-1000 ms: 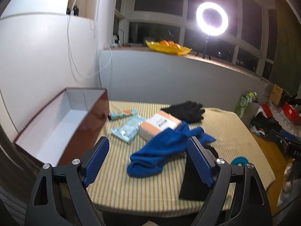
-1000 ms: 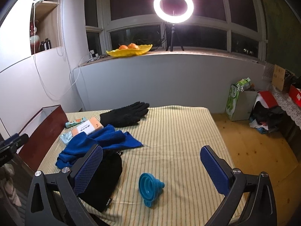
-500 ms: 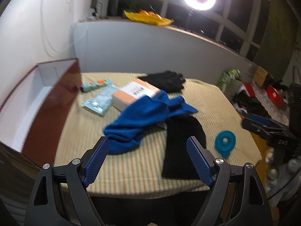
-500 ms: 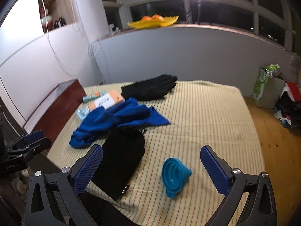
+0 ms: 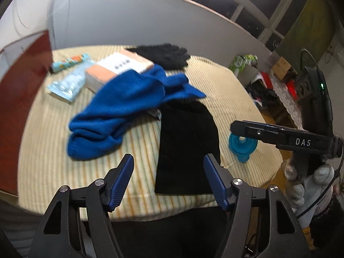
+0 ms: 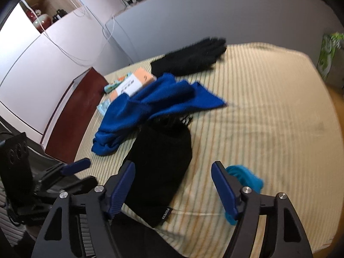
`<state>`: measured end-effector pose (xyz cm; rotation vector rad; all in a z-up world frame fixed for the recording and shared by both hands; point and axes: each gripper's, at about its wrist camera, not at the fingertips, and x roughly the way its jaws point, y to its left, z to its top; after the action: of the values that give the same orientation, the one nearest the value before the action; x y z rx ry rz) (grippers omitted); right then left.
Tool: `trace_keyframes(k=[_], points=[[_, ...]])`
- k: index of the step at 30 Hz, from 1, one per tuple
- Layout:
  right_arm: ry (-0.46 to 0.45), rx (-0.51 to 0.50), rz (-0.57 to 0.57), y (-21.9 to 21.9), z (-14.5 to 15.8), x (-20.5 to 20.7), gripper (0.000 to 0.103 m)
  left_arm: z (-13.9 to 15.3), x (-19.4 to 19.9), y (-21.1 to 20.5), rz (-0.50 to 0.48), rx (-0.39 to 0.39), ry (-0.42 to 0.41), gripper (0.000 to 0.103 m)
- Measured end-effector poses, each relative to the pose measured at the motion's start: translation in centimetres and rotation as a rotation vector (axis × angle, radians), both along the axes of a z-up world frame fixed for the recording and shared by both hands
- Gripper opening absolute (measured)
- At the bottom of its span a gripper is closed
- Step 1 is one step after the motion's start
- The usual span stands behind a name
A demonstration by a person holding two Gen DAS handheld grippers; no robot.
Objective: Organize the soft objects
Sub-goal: 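Lower the left gripper onto the black velvet pouch and close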
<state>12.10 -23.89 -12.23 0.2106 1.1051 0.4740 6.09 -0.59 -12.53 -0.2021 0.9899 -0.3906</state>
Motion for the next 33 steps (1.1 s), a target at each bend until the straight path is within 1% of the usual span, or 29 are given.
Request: trace_keyframes(k=[1,2,5,8,11,15,16,17,18,20,23,24,26,28,30,33], points=[[0.022,0.007,0.001,0.1,-0.4,0.2,0.067,-0.3,0.2,-0.1,-0.009,-0.01,0.015,0.064],[0.042,0.018,0.003,0.1,-0.8,0.4,0.062,-0.6,0.4,-0.3,-0.014,-0.016,0.028,0.063],[0.089,0.038,0.006,0.3,-1.7,0.7,0.054,-1.2,0.7,-0.4,-0.022,-0.032,0.055,0.059],[0.095,0.026,0.013,0.7,-2.2,0.8,0.053,-1.4,0.9,-0.4,-0.025,-0.035,0.068,0.059],[0.113,0.028,0.027,1.0,-2.6,0.9,0.049,-1.8,1.3,-0.6,-0.034,-0.038,0.082,0.059],[0.141,0.025,0.031,1.3,-3.2,1.2,0.048,-2.3,1.6,-1.0,-0.051,-0.035,0.101,0.057],[0.149,0.029,0.03,1.3,-3.4,1.2,0.048,-2.5,1.6,-1.1,-0.056,-0.037,0.108,0.051],[0.159,0.037,0.029,1.2,-3.6,1.3,0.045,-2.6,1.7,-1.3,-0.06,-0.038,0.115,0.046],[0.171,0.044,0.03,1.3,-3.8,1.4,0.041,-2.7,1.7,-1.3,-0.06,-0.036,0.118,0.046],[0.188,0.047,0.032,1.4,-4.3,1.4,0.04,-2.9,1.7,-1.4,-0.063,-0.031,0.12,0.046],[0.183,0.037,0.037,1.8,-4.5,1.3,0.038,-3.1,1.8,-1.3,-0.064,-0.031,0.131,0.042],[0.183,0.041,0.04,1.9,-4.5,1.3,0.034,-3.2,1.9,-1.4,-0.067,-0.033,0.134,0.042],[0.195,0.049,0.047,2.4,-4.8,1.4,0.03,-3.5,2.1,-1.5,-0.072,-0.043,0.144,0.038],[0.178,0.029,0.05,2.9,-4.7,1.3,0.03,-3.7,2.2,-1.8,-0.08,-0.048,0.146,0.037],[0.17,0.018,0.052,3.0,-4.6,1.2,0.029,-3.6,2.1,-2.2,-0.09,-0.033,0.135,0.037],[0.174,0.026,0.051,2.9,-4.7,1.4,0.029,-3.6,2.2,-2.0,-0.079,-0.031,0.134,0.037]])
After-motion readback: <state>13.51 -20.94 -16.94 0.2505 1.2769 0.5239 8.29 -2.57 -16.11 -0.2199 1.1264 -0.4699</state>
